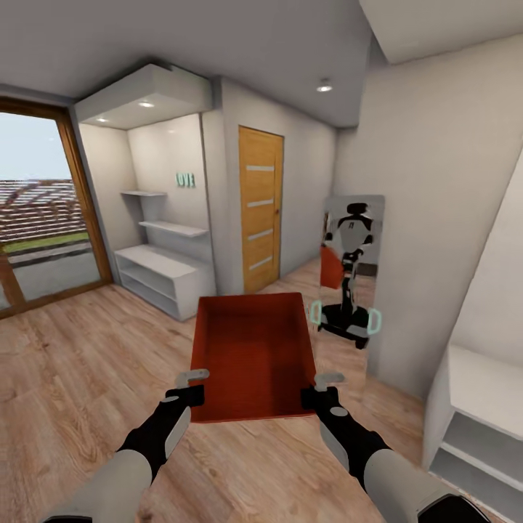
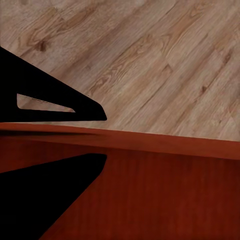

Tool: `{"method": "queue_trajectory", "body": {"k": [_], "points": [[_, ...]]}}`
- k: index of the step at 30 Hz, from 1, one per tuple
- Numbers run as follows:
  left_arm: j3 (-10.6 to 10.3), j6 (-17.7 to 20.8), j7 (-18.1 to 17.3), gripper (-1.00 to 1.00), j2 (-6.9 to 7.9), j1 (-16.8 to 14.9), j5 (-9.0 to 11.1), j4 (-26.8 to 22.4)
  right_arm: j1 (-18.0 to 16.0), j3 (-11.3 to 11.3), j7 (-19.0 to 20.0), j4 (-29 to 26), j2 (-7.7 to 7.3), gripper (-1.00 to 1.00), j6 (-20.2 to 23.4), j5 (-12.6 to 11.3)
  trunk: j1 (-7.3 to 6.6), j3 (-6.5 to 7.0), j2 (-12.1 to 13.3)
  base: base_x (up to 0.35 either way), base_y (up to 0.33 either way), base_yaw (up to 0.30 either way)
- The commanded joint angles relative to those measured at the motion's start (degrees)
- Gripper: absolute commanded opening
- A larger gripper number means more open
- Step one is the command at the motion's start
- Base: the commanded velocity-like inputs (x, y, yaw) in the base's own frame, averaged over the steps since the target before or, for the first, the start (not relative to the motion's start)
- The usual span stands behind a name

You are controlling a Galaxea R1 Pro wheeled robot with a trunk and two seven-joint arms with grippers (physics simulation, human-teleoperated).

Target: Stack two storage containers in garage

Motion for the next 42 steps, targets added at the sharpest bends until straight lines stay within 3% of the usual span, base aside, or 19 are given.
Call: {"method": "queue_trajectory", "body": {"k": [1, 14, 42], "points": [[1.03, 0.39, 0.53, -1.00, 0.17, -0.05, -0.80, -0.29, -0.02, 0.24, -0.39, 1.77, -0.23, -1.00, -0.30, -0.76, 0.05, -0.01, -0.04, 0.322, 0.000, 0.268], [1.04, 0.40, 0.53, -1.00, 0.18, -0.05, -0.80, -0.29, -0.02, 0.24, -0.39, 1.73, -0.23, -1.00, -0.30, -0.76, 0.05, -0.01, -0.04, 0.322, 0.000, 0.242], [1.03, 0.43, 0.53, -1.00, 0.17, -0.05, -0.80, -0.29, -0.02, 0.24, -0.39, 1.75, -0.23, -1.00, -0.32, -0.76, 0.05, -0.01, -0.04, 0.322, 0.009, 0.007]]}}
